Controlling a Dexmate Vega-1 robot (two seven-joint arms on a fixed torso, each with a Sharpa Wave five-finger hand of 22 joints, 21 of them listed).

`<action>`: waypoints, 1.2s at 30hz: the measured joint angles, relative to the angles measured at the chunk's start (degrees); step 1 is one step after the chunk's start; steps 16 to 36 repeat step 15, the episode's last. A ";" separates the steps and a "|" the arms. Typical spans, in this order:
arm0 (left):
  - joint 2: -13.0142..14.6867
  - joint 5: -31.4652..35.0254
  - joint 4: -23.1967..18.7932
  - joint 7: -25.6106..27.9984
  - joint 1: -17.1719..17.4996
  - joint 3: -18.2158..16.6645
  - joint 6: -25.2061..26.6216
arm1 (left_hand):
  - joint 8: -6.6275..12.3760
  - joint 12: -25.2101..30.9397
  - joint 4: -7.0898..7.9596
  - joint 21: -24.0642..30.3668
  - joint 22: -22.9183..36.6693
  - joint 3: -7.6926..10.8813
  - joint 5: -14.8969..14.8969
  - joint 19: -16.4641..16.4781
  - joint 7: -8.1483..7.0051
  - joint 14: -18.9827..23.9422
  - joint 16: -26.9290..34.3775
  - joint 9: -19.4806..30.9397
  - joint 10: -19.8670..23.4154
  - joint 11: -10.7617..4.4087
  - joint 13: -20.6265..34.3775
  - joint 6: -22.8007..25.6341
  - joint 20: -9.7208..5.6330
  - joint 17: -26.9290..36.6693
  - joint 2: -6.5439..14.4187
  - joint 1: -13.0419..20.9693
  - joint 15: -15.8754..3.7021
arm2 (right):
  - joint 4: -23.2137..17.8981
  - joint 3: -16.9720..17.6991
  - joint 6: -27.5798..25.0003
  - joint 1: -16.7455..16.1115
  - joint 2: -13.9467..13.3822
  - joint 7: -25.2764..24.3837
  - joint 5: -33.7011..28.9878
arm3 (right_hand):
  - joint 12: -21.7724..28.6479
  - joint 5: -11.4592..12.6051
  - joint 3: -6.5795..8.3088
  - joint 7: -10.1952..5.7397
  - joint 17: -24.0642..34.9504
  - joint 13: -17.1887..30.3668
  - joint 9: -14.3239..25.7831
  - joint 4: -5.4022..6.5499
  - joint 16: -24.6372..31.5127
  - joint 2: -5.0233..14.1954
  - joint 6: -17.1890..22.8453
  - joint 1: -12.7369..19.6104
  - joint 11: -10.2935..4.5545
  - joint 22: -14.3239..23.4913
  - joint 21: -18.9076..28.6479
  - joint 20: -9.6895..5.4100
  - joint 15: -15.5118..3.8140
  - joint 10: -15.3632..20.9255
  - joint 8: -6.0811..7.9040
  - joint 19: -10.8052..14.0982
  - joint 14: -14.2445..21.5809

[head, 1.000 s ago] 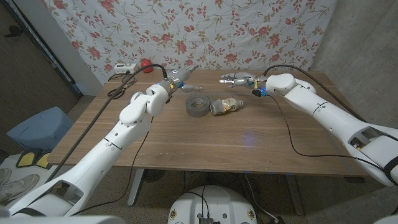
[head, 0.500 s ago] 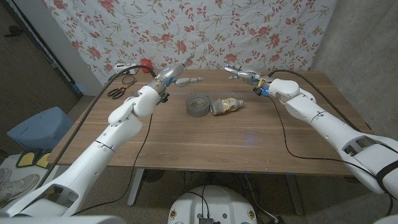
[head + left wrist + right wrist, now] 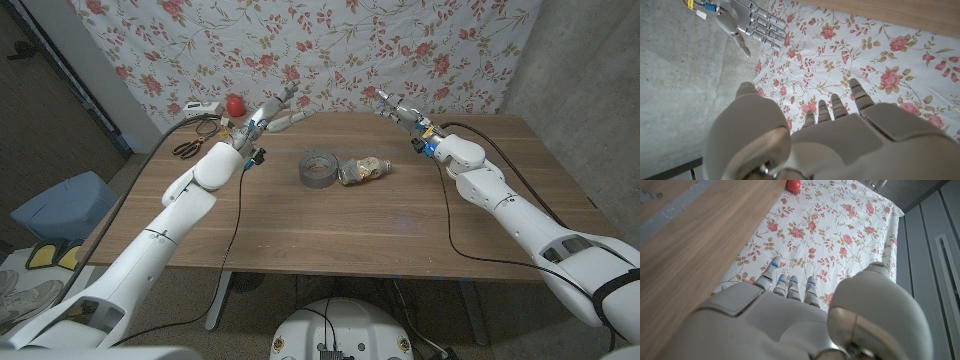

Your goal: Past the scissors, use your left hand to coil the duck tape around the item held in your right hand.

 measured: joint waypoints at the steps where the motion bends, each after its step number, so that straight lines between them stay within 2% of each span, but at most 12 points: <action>1: 0.00 -0.93 0.59 -0.26 -0.10 -0.09 -0.37 | 0.00 0.00 0.00 0.00 0.00 0.00 0.00 0.00 0.00 0.00 0.00 0.00 0.01 0.01 0.00 0.00 0.00 -0.10 0.00 0.00 0.00 | 0.04 0.26 0.34 -0.22 0.19 -0.14 0.63 | 0.06 0.00 -0.09 -0.10 -0.25 -0.16 0.00 -0.09 0.00 0.00 0.47 0.00 0.06 0.00 0.00 0.00 -0.29 0.50 0.00 0.44 0.45; 8: 0.06 -13.09 5.12 -4.40 -0.90 -0.47 -4.24 | 0.43 0.21 0.18 0.00 0.00 -0.18 0.00 0.00 -0.55 0.30 0.45 0.00 0.26 0.26 -0.27 1.16 0.00 -0.27 0.38 -0.38 0.31 | 0.16 2.82 3.02 -2.59 1.91 -2.11 4.20 | 0.49 -0.22 -0.33 -0.07 -1.48 -0.51 0.00 -0.33 0.00 0.03 2.78 -0.03 -0.28 0.01 0.00 -0.42 -1.19 2.78 0.37 1.85 1.97; 10: 0.13 -15.24 5.71 -5.03 -0.99 -0.47 -4.80 | 0.43 0.21 0.18 0.00 0.00 -0.18 0.00 0.00 -0.52 0.30 0.45 0.00 0.61 0.22 -0.27 1.55 0.00 -0.27 0.61 -0.63 0.31 | 0.00 3.29 3.30 -3.14 2.10 -2.70 4.46 | 0.49 -0.22 -0.32 -0.07 -1.78 -0.73 0.00 -0.33 0.00 0.23 3.28 -0.23 0.10 0.01 0.00 -0.60 -1.27 3.36 0.42 2.03 2.05; 15: 0.83 -21.18 8.33 -6.83 -1.37 -0.32 -6.55 | 0.43 0.44 0.40 0.00 -0.01 -0.40 -0.43 -0.01 -0.43 0.30 0.45 0.01 0.61 0.22 -0.27 1.64 0.00 -0.27 0.45 -0.91 0.31 | -1.41 4.43 4.33 -4.97 2.35 -6.89 4.56 | 0.50 -0.22 -0.56 0.05 -2.43 -0.73 0.00 -0.09 0.00 0.38 4.04 -0.38 0.23 0.01 -0.39 -1.24 -1.98 4.11 0.42 2.68 2.77; 36: 0.83 -21.18 8.33 -6.83 -1.37 -0.32 -6.55 | 0.43 0.44 0.40 0.00 -0.01 -0.40 -0.43 -0.01 -0.43 0.30 0.45 0.01 0.61 0.22 -0.27 1.64 0.00 -0.27 0.45 -0.91 0.31 | -1.41 4.43 4.33 -4.97 2.35 -6.89 4.56 | 0.50 -0.22 -0.56 0.05 -2.43 -0.73 0.00 -0.09 0.00 0.38 4.04 -0.38 0.23 0.01 -0.39 -1.24 -1.98 4.11 0.42 2.68 2.77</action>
